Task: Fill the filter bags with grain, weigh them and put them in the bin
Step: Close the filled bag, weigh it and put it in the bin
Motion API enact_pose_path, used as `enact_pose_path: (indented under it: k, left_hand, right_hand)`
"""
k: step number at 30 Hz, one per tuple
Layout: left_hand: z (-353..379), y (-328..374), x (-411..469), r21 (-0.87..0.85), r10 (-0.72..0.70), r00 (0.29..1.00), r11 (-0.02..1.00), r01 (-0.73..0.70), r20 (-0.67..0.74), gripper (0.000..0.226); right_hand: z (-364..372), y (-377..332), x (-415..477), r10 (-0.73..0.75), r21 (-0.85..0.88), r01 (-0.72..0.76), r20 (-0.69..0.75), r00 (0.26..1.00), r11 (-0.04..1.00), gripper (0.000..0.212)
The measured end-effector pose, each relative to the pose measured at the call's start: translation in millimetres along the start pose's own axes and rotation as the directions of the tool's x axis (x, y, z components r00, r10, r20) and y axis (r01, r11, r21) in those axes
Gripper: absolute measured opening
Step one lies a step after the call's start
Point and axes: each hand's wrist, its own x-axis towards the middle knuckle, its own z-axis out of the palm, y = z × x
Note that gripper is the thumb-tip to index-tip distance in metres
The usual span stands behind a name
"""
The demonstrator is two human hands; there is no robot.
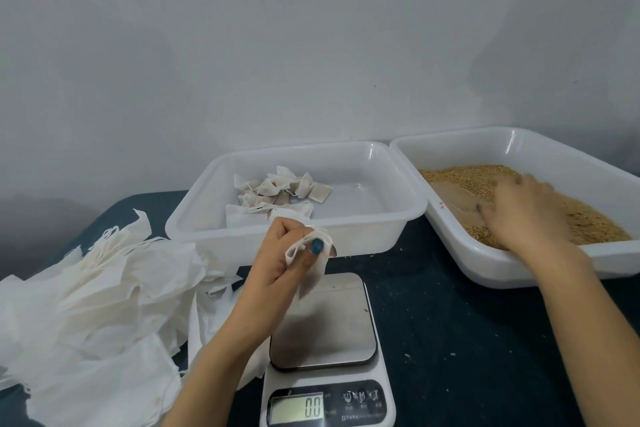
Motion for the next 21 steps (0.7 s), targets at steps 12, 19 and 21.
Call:
enact_pose_path:
  k: [12, 19, 21]
  left_hand:
    - [-15.9, -22.4, -3.1, 0.027, -0.167, 0.972, 0.986, 0.164, 0.163, 0.01]
    - [-13.6, -26.0, -5.6, 0.136, -0.161, 0.987, 0.978, 0.159, 0.003, 0.02]
    - [-14.7, -27.7, -6.9, 0.156, -0.179, 0.984, 0.971, 0.18, -0.018, 0.02]
  right_hand:
    - [27.2, -103.4, -72.4, -0.811, 0.847, 0.341, 0.165, 0.561, 0.408, 0.051]
    - [69.4, -100.9, -82.8, -0.624, 0.894, 0.286, -0.009, 0.781, 0.345, 0.015]
    - [74.6, -103.0, -85.0, -0.541, 0.898, 0.288, -0.068, 0.838, 0.334, 0.007]
